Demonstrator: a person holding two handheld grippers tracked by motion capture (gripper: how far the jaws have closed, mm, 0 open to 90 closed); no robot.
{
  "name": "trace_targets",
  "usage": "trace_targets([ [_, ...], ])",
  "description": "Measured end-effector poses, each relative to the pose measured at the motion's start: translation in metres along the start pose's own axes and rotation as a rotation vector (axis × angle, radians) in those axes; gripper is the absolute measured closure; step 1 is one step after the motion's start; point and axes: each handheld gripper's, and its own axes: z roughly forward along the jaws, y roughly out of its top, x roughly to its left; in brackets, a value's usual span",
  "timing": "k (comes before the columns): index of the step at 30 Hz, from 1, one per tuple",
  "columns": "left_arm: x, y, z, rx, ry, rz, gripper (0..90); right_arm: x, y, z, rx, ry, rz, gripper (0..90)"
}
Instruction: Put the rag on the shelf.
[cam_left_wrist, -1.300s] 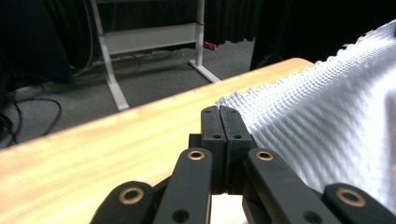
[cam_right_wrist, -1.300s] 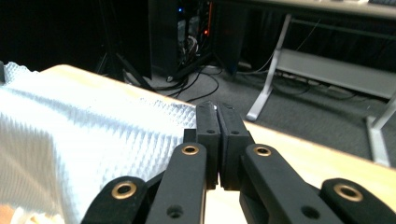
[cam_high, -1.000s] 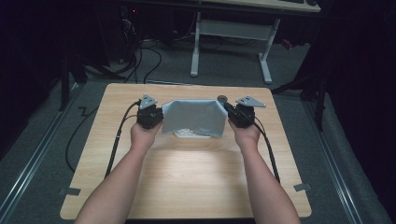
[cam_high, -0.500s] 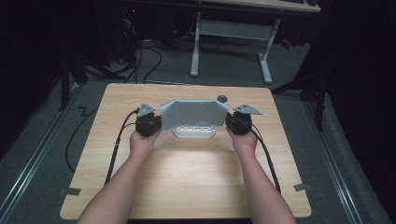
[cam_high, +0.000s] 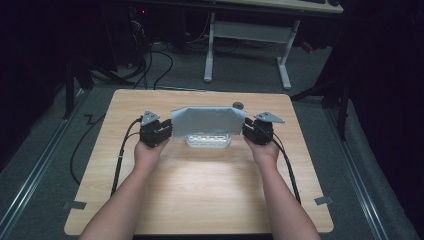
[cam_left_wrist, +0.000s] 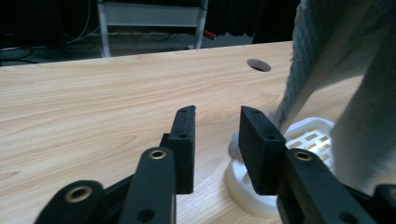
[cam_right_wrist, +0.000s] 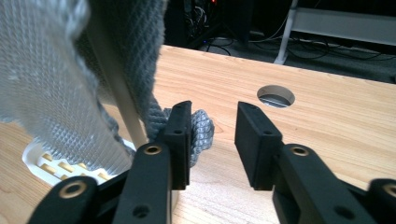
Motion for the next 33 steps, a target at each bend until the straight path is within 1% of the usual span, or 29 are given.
trace_targets([
  [2,0.003,0.000,-0.004,-0.005,0.011,-0.009,64.1,-0.002,0.001,-0.002,-0.003,-0.010,0.000,63.4],
  [5,0.008,-0.002,-0.010,-0.002,0.030,-0.008,62.7,-0.004,0.003,-0.007,0.001,-0.027,-0.002,60.9],
  [9,0.013,-0.005,-0.019,-0.003,0.048,-0.009,61.8,-0.007,0.003,-0.012,0.010,-0.043,-0.017,59.0],
  [12,0.017,-0.008,-0.025,-0.004,0.062,-0.004,61.1,-0.008,0.003,-0.018,0.009,-0.047,-0.015,58.9],
  [14,0.020,-0.009,-0.029,0.011,0.067,-0.010,60.3,-0.009,0.002,-0.021,0.012,-0.045,-0.015,58.4],
  [15,0.020,-0.011,-0.032,0.004,0.075,-0.009,59.9,-0.010,0.002,-0.023,0.008,-0.048,-0.022,58.5],
  [16,0.020,-0.011,-0.034,0.004,0.081,-0.008,59.7,-0.010,0.000,-0.026,-0.013,-0.053,-0.025,58.5],
  [17,0.020,-0.013,-0.037,0.001,0.084,-0.010,59.3,-0.010,-0.001,-0.029,-0.018,-0.058,-0.025,58.4],
  [19,0.019,-0.015,-0.042,0.003,0.092,-0.009,57.8,-0.012,-0.003,-0.033,0.004,-0.059,-0.014,56.8],
  [20,0.019,-0.017,-0.045,0.005,0.100,-0.002,57.0,-0.013,-0.003,-0.035,0.004,-0.059,-0.020,56.2],
  [21,0.018,-0.020,-0.048,0.009,0.108,0.006,56.2,-0.012,-0.004,-0.039,0.007,-0.059,-0.013,55.5],
  [22,0.017,-0.022,-0.050,0.011,0.110,0.005,55.6,-0.012,-0.005,-0.042,0.012,-0.058,-0.012,54.7],
  [23,0.017,-0.026,-0.054,0.024,0.109,-0.001,54.4,-0.012,-0.006,-0.045,0.015,-0.058,-0.013,54.6],
  [24,0.016,-0.030,-0.056,0.029,0.107,-0.011,52.5,-0.011,-0.008,-0.050,-0.008,-0.058,-0.023,54.9],
  [25,0.014,-0.035,-0.059,0.037,0.105,-0.019,50.2,-0.010,-0.010,-0.053,-0.012,-0.064,-0.026,54.8],
  [26,0.012,-0.041,-0.063,0.041,0.107,-0.017,49.6,-0.010,-0.013,-0.057,-0.013,-0.064,-0.031,54.2],
  [27,0.009,-0.047,-0.066,0.040,0.109,-0.015,49.1,-0.009,-0.016,-0.061,-0.006,-0.057,-0.032,52.9],
  [29,0.006,-0.057,-0.072,0.057,0.109,-0.010,47.9,-0.008,-0.021,-0.068,0.030,-0.054,-0.031,51.2],
  [30,0.004,-0.063,-0.077,0.064,0.113,0.005,47.3,-0.007,-0.024,-0.072,0.017,-0.054,-0.041,51.1],
  [31,0.003,-0.066,-0.079,0.065,0.118,0.012,47.2,-0.006,-0.028,-0.078,-0.002,-0.058,-0.051,51.0],
  [33,0.002,-0.072,-0.088,0.066,0.109,0.008,46.8,-0.006,-0.033,-0.085,-0.005,-0.055,-0.050,48.6],
])
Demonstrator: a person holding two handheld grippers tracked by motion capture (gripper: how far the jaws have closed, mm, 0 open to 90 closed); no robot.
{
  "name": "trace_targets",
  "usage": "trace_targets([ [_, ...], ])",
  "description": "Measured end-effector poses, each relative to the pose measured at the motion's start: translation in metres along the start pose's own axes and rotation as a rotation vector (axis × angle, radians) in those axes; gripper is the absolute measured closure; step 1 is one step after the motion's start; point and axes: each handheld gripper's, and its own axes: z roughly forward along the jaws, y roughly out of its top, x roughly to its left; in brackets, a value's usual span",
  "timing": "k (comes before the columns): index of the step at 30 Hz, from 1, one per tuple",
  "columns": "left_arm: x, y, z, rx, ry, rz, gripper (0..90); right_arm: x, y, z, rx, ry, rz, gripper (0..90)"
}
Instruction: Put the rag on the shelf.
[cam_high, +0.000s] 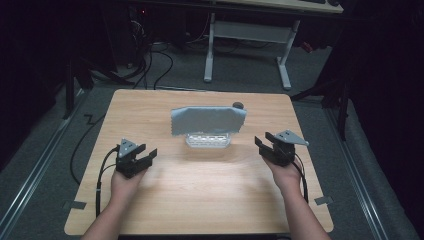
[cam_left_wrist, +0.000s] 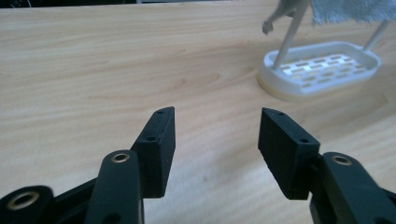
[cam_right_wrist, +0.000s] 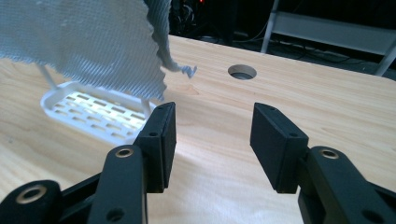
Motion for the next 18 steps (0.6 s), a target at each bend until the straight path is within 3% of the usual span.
trace_targets([
  [1,0.000,-0.001,-0.003,0.001,-0.003,-0.005,46.7,0.001,-0.003,-0.004,0.016,0.011,0.006,46.8],
  [4,-0.001,-0.003,-0.014,0.005,-0.015,-0.007,46.2,0.004,-0.014,-0.017,-0.008,0.017,0.009,46.3],
  [10,-0.011,-0.009,-0.035,0.041,-0.054,0.038,44.6,0.013,-0.034,-0.039,-0.015,0.006,-0.012,44.3],
  [15,-0.025,-0.026,-0.054,0.041,-0.070,0.091,42.7,0.017,-0.047,-0.050,0.006,0.008,-0.008,42.1],
  [18,-0.030,-0.040,-0.063,0.038,-0.098,0.059,42.4,0.021,-0.054,-0.057,0.023,0.002,-0.025,40.7],
])
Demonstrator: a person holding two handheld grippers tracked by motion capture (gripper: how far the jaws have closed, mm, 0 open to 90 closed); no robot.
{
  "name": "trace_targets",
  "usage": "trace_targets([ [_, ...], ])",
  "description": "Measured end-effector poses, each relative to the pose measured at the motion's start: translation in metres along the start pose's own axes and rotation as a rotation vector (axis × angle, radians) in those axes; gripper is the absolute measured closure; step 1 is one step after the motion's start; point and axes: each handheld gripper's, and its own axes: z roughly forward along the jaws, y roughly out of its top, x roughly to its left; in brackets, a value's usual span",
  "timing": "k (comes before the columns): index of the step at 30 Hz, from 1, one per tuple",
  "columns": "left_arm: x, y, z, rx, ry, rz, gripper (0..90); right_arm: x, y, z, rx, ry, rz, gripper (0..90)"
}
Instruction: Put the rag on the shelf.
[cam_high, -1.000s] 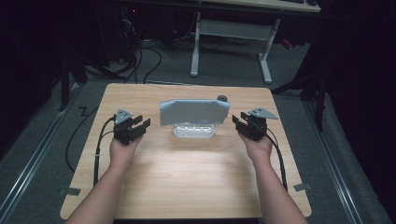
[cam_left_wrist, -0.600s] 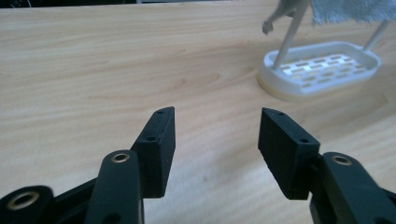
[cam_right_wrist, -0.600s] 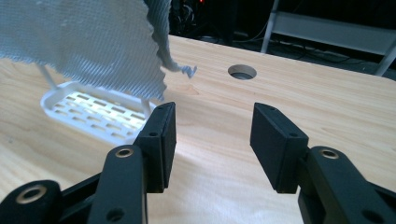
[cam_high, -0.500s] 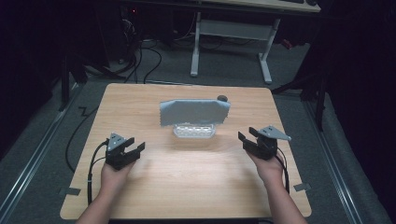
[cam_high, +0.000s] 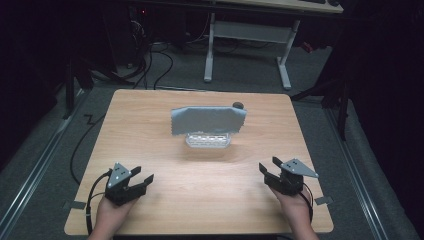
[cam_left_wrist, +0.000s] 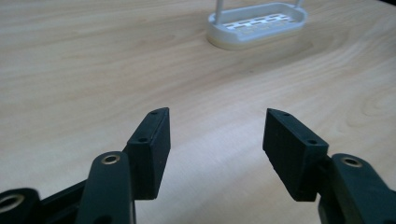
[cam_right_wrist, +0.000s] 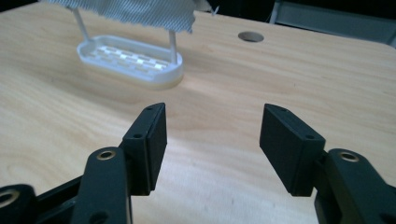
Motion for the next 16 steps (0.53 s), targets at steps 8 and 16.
trace_targets([
  [8,0.001,-0.008,-0.014,0.005,-0.004,0.003,41.4,0.012,-0.043,-0.032,0.021,-0.036,-0.015,37.7],
  [16,0.009,-0.022,-0.036,0.001,0.057,-0.017,41.9,0.002,-0.030,-0.012,-0.008,-0.009,0.060,38.5],
])
